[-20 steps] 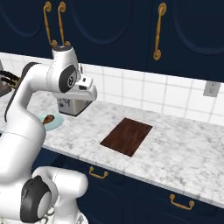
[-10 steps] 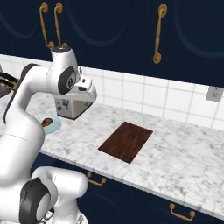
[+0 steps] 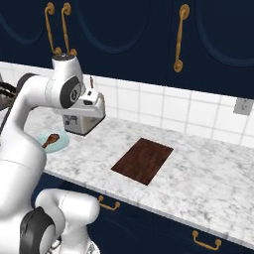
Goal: Pick up the knife from the drawer and place it on the cutting board. Then place the meat from the plate to the cutting board.
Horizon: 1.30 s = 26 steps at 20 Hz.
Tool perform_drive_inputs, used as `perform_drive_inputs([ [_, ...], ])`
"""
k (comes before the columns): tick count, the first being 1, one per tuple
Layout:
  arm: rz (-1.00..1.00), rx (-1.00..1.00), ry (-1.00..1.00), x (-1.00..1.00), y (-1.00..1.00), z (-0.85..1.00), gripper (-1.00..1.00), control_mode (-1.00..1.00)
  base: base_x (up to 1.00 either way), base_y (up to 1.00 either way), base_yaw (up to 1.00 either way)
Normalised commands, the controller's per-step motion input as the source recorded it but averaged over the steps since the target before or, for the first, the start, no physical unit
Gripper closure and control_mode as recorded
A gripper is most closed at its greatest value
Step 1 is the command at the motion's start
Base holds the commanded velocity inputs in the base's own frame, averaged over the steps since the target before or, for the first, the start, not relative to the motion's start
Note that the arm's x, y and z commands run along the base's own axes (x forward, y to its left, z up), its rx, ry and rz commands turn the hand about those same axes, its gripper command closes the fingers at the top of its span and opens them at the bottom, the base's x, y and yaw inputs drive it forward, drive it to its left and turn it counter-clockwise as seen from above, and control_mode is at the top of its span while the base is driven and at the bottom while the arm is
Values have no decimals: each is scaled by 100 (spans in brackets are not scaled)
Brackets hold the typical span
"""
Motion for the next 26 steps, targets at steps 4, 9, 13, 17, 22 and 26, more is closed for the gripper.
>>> perform_drive_inputs([
  [4, 0, 0, 0, -100, 100, -59, -100, -100, 0, 0, 0],
  [9, 0, -1, 7, -41, 100, -73, -100, -100, 0, 0, 0],
  [13, -5, 4, 8, -1, 100, -100, -100, -100, 0, 0, 0],
  [17, 7, -1, 15, -59, 65, -89, -100, -100, 0, 0, 0],
  [22, 0, -5, 12, -1, 94, -66, -100, -100, 0, 0, 0],
  [26, 0, -1, 12, 55, 79, -72, -100, -100, 0, 0, 0],
])
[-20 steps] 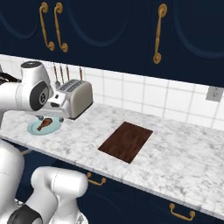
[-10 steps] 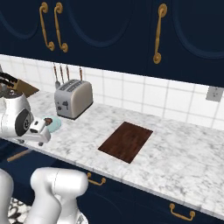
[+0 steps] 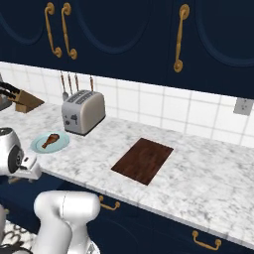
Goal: Pick up the knife from the drawer and place it on the cutting board. Then place the meat from the plate to the cutting board.
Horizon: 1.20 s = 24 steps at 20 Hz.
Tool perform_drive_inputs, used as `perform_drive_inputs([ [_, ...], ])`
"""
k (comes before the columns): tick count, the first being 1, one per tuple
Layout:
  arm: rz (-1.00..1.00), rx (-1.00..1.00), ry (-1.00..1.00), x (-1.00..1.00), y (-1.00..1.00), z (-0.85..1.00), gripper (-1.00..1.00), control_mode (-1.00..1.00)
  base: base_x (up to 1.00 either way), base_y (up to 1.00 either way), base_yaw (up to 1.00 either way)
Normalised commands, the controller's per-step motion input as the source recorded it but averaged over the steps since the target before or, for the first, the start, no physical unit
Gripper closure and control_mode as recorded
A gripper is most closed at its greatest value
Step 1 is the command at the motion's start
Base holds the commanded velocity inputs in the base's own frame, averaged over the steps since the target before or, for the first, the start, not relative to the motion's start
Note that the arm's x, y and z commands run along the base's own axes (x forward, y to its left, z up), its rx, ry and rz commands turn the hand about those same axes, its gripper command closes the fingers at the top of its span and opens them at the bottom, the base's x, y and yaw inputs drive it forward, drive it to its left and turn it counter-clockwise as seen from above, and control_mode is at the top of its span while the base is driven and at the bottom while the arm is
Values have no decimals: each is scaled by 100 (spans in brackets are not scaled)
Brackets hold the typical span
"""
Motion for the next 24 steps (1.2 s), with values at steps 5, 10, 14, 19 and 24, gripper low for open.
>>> perform_drive_inputs([
  [5, 0, -1, 19, 29, 66, -80, -100, -100, 0, 0, 0],
  [10, 0, 0, 13, 25, 46, -67, -100, -100, 0, 0, 0],
  [14, 0, -1, 12, 28, 44, -61, -100, -100, 0, 0, 0],
  [19, -2, 0, 11, 4, 41, -41, -100, -100, 0, 0, 0],
  [24, 0, 0, 5, -75, 31, -14, -100, -100, 0, 0, 0],
])
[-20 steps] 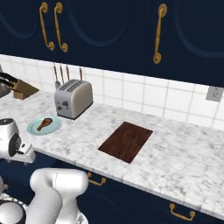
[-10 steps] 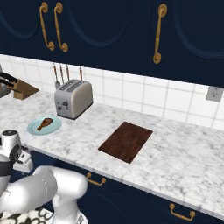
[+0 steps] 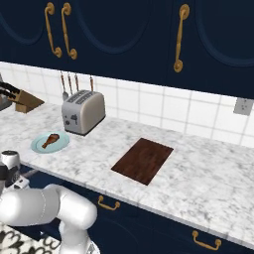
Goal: Pick up the knife from the drawer and place it on the cutting board. Then place the meat from the plate to the cutting board.
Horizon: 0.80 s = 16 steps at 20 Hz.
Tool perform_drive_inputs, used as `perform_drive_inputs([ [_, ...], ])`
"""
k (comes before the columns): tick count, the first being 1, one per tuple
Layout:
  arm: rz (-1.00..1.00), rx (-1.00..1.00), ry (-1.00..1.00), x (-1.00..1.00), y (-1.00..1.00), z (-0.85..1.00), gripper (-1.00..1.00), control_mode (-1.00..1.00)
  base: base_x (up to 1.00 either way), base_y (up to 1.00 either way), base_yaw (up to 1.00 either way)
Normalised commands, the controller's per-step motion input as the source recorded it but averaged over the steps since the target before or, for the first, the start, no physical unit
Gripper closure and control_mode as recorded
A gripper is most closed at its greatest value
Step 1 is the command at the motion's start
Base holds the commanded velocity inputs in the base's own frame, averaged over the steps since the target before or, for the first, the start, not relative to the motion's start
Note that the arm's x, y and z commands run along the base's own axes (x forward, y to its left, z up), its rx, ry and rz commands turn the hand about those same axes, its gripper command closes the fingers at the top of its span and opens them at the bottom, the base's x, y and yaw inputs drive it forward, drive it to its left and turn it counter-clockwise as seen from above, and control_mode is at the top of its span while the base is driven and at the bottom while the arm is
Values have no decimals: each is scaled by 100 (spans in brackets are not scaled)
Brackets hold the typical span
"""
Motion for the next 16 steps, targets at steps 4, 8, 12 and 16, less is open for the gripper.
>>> perform_drive_inputs([
  [4, 0, 0, 3, -100, 37, -28, -100, -100, 0, 0, 0],
  [8, 0, 0, 0, -100, 32, -36, -100, -100, 0, 0, 0],
  [12, 0, 1, 0, -100, 28, -19, -100, -100, 0, 0, 0],
  [16, -1, 0, 0, -34, 40, 59, -100, -100, 0, 0, 0],
])
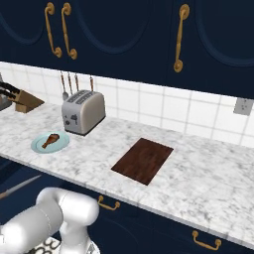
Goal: Pick up the knife from the drawer and place it on the cutting board. Then place the meat from the plate to the cutting board.
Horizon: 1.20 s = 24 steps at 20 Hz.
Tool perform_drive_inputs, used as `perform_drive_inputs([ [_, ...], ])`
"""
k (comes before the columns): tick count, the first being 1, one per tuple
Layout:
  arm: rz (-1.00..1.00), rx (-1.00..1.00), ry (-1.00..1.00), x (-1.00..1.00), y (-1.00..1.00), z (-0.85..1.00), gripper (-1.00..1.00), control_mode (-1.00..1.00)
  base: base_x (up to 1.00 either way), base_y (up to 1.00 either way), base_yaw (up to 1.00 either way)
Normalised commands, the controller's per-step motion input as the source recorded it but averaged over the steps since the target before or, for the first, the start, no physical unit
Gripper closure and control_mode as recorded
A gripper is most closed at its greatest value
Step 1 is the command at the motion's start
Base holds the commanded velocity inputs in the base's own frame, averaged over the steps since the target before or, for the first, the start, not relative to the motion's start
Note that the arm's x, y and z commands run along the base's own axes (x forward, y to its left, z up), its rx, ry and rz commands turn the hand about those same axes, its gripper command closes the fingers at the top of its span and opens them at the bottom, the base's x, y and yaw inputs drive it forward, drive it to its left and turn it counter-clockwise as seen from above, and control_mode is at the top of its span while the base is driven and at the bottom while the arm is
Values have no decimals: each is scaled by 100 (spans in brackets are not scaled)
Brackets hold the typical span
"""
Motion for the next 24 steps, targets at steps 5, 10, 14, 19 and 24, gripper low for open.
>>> perform_drive_inputs([
  [5, -2, 0, -1, 95, 48, 62, -100, -100, 0, 0, 0],
  [10, 2, 0, -7, 31, 1, -13, -100, -100, 0, 0, 0],
  [14, -12, 0, -3, 66, -2, -4, -100, -100, 0, 0, 0],
  [19, -18, -2, -14, 77, 7, -15, -100, -100, 0, 0, 0],
  [24, -16, -6, -10, 45, 24, -14, -100, -100, 0, 0, 0],
])
